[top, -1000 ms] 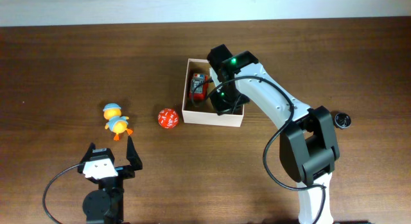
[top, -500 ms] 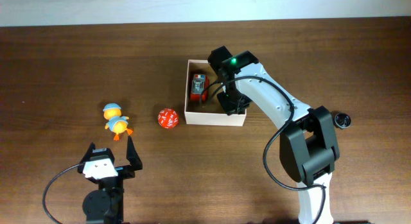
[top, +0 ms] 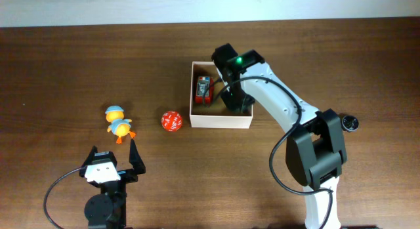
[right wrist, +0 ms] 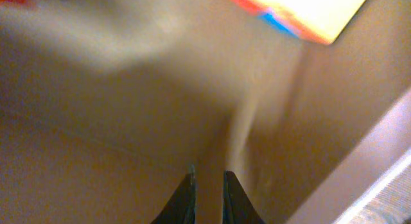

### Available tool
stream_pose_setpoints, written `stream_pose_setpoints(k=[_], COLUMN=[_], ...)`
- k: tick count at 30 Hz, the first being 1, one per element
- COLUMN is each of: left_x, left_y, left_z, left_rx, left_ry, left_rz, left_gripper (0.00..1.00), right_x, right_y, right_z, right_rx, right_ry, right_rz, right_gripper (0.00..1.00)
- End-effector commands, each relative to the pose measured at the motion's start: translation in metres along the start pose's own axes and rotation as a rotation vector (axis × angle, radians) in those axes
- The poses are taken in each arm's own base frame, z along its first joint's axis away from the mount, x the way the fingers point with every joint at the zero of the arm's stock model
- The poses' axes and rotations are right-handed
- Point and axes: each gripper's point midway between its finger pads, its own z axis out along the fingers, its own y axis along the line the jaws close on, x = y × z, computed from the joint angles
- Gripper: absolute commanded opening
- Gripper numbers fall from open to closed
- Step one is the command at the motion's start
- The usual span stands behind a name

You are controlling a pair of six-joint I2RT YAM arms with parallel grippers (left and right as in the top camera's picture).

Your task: Pack container

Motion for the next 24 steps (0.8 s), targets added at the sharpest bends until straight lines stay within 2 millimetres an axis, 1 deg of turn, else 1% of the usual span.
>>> stream_pose_setpoints(k=[1, 3, 5, 7, 8, 9, 11, 13, 14, 15, 16, 17, 18, 20, 21, 22, 23, 24], left_x=[0.001, 0.001, 0.001, 0.001, 0.001, 0.001, 0.001, 0.001, 0.001, 0.001, 0.001, 0.001, 0.001, 0.001, 0.001, 0.001, 0.001, 0.001], left_y=[-0.002, -0.002, -0.002, -0.002, -0.002, -0.002, -0.002, -0.002, -0.002, -0.002, -0.002, -0.002, -0.002, -0.002, -0.002, -0.002, -0.002, -0.002], left_z=[0.0, 0.0, 0.0, 0.0, 0.0, 0.0, 0.0, 0.0, 0.0, 0.0, 0.0, 0.0, 0.0, 0.0, 0.0, 0.0, 0.0, 0.0], left_rx=[0.012, 0.012, 0.012, 0.012, 0.012, 0.012, 0.012, 0.012, 0.013, 0.012, 0.012, 0.012, 0.012, 0.012, 0.012, 0.012, 0.012, 0.012], left_ry=[-0.001, -0.001, -0.001, -0.001, -0.001, -0.001, -0.001, -0.001, -0.001, -0.001, -0.001, -0.001, -0.001, -0.001, -0.001, -0.001, -0.001, -0.001], left_rz=[0.015, 0.015, 0.015, 0.015, 0.015, 0.015, 0.015, 0.015, 0.015, 0.015, 0.015, 0.015, 0.015, 0.015, 0.015, 0.015, 0.015, 0.015], left_gripper=[0.99, 0.99, 0.99, 0.99, 0.99, 0.99, 0.99, 0.99, 0.99, 0.99, 0.99, 0.99, 0.99, 0.99, 0.99, 0.99, 0.99, 0.99], right_x=[-0.031, -0.044, -0.051, -0.054, -0.053, -0.051, -0.045, -0.034, -0.023, -0.019, -0.011, 0.0, 0.019, 0.038, 0.044, 0.049, 0.054, 0.063], right_y=[0.004, 0.002, -0.002, -0.012, -0.019, -0.029, -0.05, -0.075, -0.097, -0.103, -0.115, -0.127, -0.147, -0.165, -0.174, -0.18, -0.187, -0.196], right_z=[-0.048, -0.074, -0.097, -0.119, -0.127, -0.136, -0.146, -0.15, -0.152, -0.152, -0.152, -0.152, -0.153, -0.156, -0.159, -0.162, -0.168, -0.18], right_rx=[-0.061, -0.07, -0.071, -0.071, -0.071, -0.069, -0.055, -0.032, -0.018, -0.015, -0.011, -0.007, 0.001, 0.009, 0.009, 0.009, 0.013, 0.018], right_ry=[-0.144, -0.204, -0.247, -0.282, -0.291, -0.298, -0.294, -0.276, -0.252, -0.244, -0.226, -0.202, -0.162, -0.132, -0.137, -0.146, -0.16, -0.189], right_rz=[0.006, 0.012, 0.023, 0.068, 0.091, 0.133, 0.202, 0.277, 0.339, 0.358, 0.391, 0.428, 0.488, 0.539, 0.567, 0.585, 0.617, 0.653], right_gripper=[0.11, 0.13, 0.25, 0.41, 0.51, 0.57, 0.65, 0.69, 0.7, 0.7, 0.7, 0.7, 0.7, 0.69, 0.7, 0.69, 0.69, 0.69])
